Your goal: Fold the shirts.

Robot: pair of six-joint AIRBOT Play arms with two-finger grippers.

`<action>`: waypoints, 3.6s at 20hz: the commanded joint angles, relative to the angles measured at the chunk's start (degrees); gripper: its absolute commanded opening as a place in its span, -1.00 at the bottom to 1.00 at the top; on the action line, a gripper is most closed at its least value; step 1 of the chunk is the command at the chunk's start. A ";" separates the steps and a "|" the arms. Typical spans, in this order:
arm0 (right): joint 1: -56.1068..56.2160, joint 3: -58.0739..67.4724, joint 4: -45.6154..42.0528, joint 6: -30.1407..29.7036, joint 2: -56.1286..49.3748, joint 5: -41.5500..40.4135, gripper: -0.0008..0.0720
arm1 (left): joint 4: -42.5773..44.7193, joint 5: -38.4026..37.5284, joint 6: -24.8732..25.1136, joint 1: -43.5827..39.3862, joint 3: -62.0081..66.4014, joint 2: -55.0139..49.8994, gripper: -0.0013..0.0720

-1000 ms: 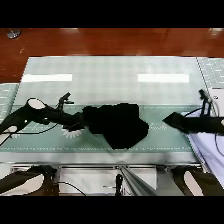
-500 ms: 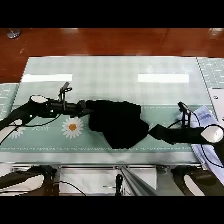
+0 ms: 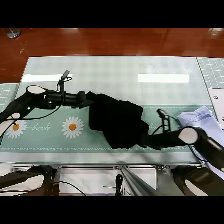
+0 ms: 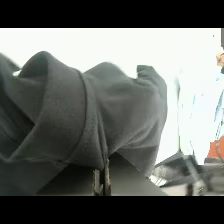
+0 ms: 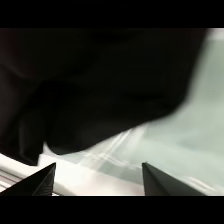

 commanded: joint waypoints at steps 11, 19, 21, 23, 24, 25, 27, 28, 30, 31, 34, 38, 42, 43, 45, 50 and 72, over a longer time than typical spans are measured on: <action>2.84 14.73 10.67 -15.74 -16.98 -8.09 -0.91 | -9.57 -3.93 0.92 3.02 3.08 0.37 -0.90; -20.17 62.18 -8.26 -11.37 -10.91 8.33 -0.92 | -45.35 -7.80 11.41 18.47 18.23 10.29 -0.91; -20.37 73.42 -10.84 -12.09 -10.05 14.27 -0.92 | -27.82 -7.82 2.75 21.64 26.38 13.38 -0.91; -19.47 80.85 -13.07 -12.55 -7.74 18.95 -0.92 | -2.45 -8.81 -7.34 24.41 35.80 17.25 -0.91; -19.17 82.77 -13.64 -12.83 -5.64 19.87 -0.92 | 7.50 -9.64 -11.58 25.44 39.95 19.15 -0.91; -19.19 83.93 -13.73 -13.09 -3.52 20.70 -0.92 | 14.58 -10.93 -13.97 26.58 44.06 21.38 -0.91; -19.19 84.96 -15.17 -13.66 1.88 21.81 -0.92 | 22.84 -13.51 -16.85 28.37 50.62 25.86 -0.91; -19.19 84.96 -16.55 -13.60 4.57 22.23 -0.92 | 26.99 -14.88 -17.00 28.35 52.83 28.52 -0.91; -19.19 84.96 -20.04 -12.09 9.81 24.20 -0.92 | 34.69 -18.69 -17.53 28.28 54.16 34.62 -0.91; -19.19 84.96 -21.84 -11.30 12.28 25.57 -0.92 | 39.71 -19.65 -19.12 27.26 54.16 37.64 -0.91; -19.21 84.96 -27.82 -8.09 17.35 31.12 -0.92 | 53.20 -20.37 -20.41 17.73 54.01 45.09 -0.91; -19.26 82.01 -29.66 -5.79 18.08 36.92 -0.92 | 54.93 -30.10 -24.33 8.92 45.94 48.33 -0.91; -19.26 72.02 -25.73 -5.01 16.85 37.44 -0.92 | 54.95 -34.05 -26.12 8.87 23.85 48.04 -0.91; -19.26 69.35 -25.94 -5.16 15.89 37.03 -0.92 | 54.95 -32.72 -27.30 8.87 18.34 47.39 -0.90; -19.26 64.26 -26.16 -6.78 12.79 34.82 -0.92 | 54.10 -25.62 -27.69 8.72 8.00 45.24 -0.90; -19.26 60.94 -31.95 -8.33 -3.96 21.05 -0.92 | 42.27 -3.91 -22.56 8.68 0.72 30.08 -0.90; -55.74 47.17 -4.55 -18.67 -21.20 23.28 0.75 | 43.21 -18.18 -26.38 36.48 4.26 7.28 0.96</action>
